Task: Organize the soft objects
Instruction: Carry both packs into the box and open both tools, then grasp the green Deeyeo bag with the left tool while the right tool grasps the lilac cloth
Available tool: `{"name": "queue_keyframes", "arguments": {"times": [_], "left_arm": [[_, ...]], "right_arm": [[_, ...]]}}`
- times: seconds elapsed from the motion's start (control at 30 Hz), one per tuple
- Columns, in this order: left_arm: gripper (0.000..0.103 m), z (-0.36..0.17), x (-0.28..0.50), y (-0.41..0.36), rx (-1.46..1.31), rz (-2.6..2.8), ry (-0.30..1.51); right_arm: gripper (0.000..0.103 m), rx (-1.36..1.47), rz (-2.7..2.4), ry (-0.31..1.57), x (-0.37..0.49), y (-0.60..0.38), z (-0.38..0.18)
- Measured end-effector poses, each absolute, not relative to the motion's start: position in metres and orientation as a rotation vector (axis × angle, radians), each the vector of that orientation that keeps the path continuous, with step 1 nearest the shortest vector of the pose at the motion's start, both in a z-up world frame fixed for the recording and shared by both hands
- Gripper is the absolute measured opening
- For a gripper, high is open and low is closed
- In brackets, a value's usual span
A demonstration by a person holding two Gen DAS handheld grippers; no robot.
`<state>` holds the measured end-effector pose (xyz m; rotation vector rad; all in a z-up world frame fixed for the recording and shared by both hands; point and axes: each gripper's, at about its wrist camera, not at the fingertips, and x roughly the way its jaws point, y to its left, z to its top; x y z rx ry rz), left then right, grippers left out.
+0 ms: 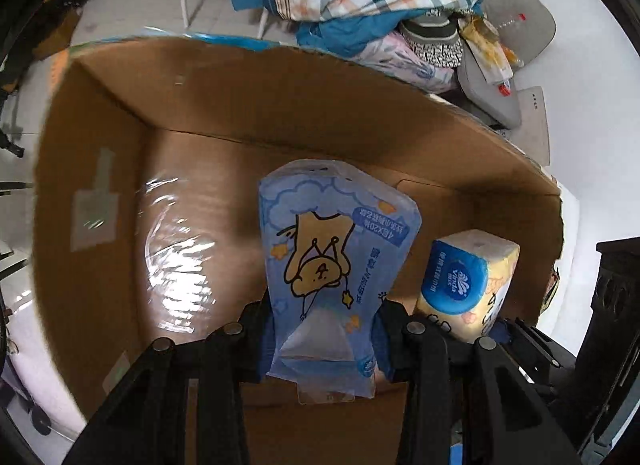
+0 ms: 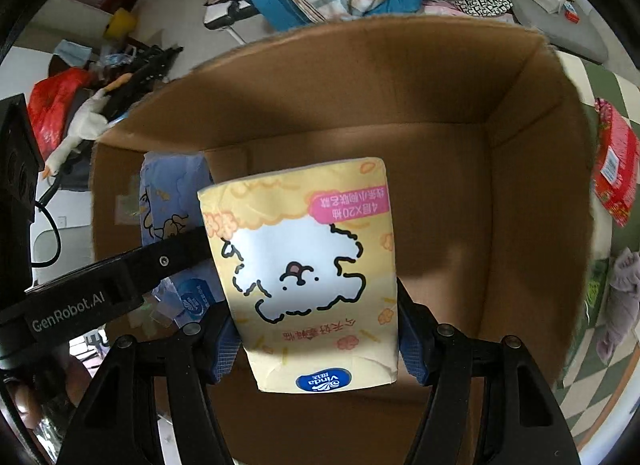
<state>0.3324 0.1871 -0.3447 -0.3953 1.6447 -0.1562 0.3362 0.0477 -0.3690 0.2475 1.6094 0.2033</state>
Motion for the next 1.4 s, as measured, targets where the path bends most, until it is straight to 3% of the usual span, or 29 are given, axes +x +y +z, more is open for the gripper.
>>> {"name": "queue_keyframes", "arguments": {"times": [0.2,0.23,0.3,0.33,0.43,0.53,0.6,1.4], "left_arm": [[0.043,-0.351,0.339,0.18,-0.347,-0.16,1.667],[0.049,-0.35,0.34,0.178,-0.335,-0.162,1.671],[0.055,-0.347,0.341,0.179,-0.319,-0.153,1.668],[0.061,-0.343,0.34,0.179,-0.309,-0.152,1.657],[0.084,-0.333,0.335,0.182,-0.265,-0.141,1.628],[0.093,-0.321,0.325,0.187,-0.219,-0.115,1.59],[0.093,-0.316,0.318,0.192,-0.214,-0.109,1.578],[0.093,-0.212,0.204,0.211,-0.171,-0.006,1.326]], "right_arm": [[0.07,0.244,0.206,1.623,0.354,0.054,-0.389],[0.071,0.236,0.206,1.625,0.355,0.057,-0.39],[0.09,0.216,0.203,1.619,0.358,0.059,-0.391],[0.094,0.215,0.204,1.614,0.358,0.061,-0.39],[0.096,0.21,0.201,1.608,0.358,0.063,-0.385],[0.097,0.167,0.183,1.594,0.354,0.066,-0.377],[0.103,0.153,0.179,1.587,0.348,0.066,-0.37],[0.103,0.012,0.093,1.401,0.221,0.051,-0.254]]}}
